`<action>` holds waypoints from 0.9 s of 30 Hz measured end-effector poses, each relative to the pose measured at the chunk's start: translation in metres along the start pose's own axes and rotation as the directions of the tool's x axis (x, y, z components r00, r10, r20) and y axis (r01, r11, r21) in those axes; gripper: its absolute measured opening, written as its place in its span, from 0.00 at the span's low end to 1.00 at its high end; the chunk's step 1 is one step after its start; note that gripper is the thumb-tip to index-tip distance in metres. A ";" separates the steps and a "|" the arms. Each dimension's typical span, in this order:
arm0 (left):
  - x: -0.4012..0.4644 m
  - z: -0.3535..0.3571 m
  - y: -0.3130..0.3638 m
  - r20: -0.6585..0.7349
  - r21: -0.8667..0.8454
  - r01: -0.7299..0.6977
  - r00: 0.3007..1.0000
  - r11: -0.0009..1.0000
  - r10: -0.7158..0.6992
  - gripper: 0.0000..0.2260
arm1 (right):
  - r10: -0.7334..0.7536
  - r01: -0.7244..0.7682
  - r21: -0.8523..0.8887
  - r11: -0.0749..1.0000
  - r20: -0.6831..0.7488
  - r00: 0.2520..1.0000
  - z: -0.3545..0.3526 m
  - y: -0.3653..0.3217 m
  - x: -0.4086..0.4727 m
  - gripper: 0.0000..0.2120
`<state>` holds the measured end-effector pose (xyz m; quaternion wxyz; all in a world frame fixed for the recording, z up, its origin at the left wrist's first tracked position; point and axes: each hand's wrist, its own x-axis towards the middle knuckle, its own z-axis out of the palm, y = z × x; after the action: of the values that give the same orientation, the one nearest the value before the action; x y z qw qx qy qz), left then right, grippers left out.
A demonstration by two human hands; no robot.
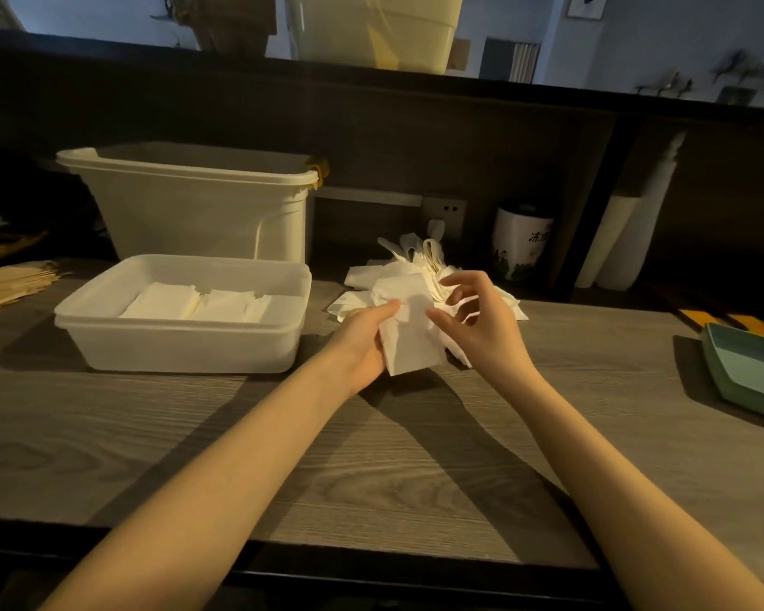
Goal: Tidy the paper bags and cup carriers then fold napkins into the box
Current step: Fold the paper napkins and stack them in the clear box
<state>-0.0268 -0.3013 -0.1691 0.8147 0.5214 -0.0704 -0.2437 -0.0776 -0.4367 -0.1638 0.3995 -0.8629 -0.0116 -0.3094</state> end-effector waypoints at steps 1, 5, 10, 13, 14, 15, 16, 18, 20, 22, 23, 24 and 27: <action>0.000 -0.001 0.001 -0.008 -0.017 -0.001 1.000 1.000 0.001 0.11 | -0.059 0.060 -0.028 0.998 0.011 0.998 -0.002 0.000 0.001 0.14; 0.000 -0.002 0.003 -0.012 -0.009 -0.004 1.000 1.000 0.004 0.12 | -0.165 0.184 -0.146 0.972 0.134 0.977 -0.005 0.002 0.000 0.13; -0.003 -0.002 0.004 0.027 -0.033 0.031 0.999 0.999 -0.030 0.12 | -0.154 0.188 -0.213 0.959 0.169 0.974 -0.002 0.003 -0.002 0.14; -0.005 0.000 0.003 0.044 -0.017 0.034 0.998 0.999 -0.033 0.12 | -0.139 0.164 -0.228 0.960 0.121 0.983 -0.002 0.003 -0.001 0.17; -0.006 0.001 0.003 0.051 -0.011 0.035 0.998 0.999 -0.035 0.11 | -0.131 0.154 -0.227 0.962 0.113 0.985 -0.001 0.003 -0.001 0.17; -0.007 0.002 0.003 0.061 -0.004 0.038 0.997 0.999 -0.038 0.09 | -0.125 0.147 -0.228 0.963 0.109 0.986 -0.001 0.002 -0.002 0.16; -0.008 0.002 0.003 0.075 0.006 0.041 0.996 0.999 -0.041 0.08 | -0.119 0.141 -0.232 0.962 0.107 0.987 0.000 0.002 -0.002 0.16; -0.010 0.003 0.003 0.103 0.021 0.049 0.993 0.999 -0.051 0.07 | -0.114 0.135 -0.237 0.962 0.098 0.989 0.001 0.002 -0.002 0.15; -0.011 0.004 0.004 0.126 0.038 0.058 0.990 0.998 -0.063 0.08 | -0.109 0.123 -0.233 0.965 0.073 0.991 0.002 0.004 -0.002 0.13; -0.012 0.004 0.005 0.157 0.066 0.054 0.986 0.996 -0.064 0.08 | -0.083 0.090 -0.208 0.974 0.043 0.996 0.002 0.004 -0.001 0.10; -0.013 0.005 0.005 0.174 0.096 0.043 0.983 0.994 -0.059 0.07 | -0.062 0.067 -0.186 0.980 0.033 0.998 0.002 0.004 -0.001 0.09; -0.013 0.005 0.005 0.191 0.147 0.024 0.980 0.989 -0.052 0.05 | -0.041 0.045 -0.162 0.986 0.026 0.999 0.001 0.004 0.000 0.07; -0.013 0.003 0.003 0.190 0.327 -0.050 0.982 0.944 -0.014 0.07 | 0.012 -0.010 -0.069 0.998 0.020 1.000 0.000 0.003 0.001 0.02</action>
<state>-0.0382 -0.2965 -0.1631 0.7075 0.6243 -0.1925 -0.2696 -0.0766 -0.4389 -0.1649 0.3710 -0.8793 -0.0001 -0.2988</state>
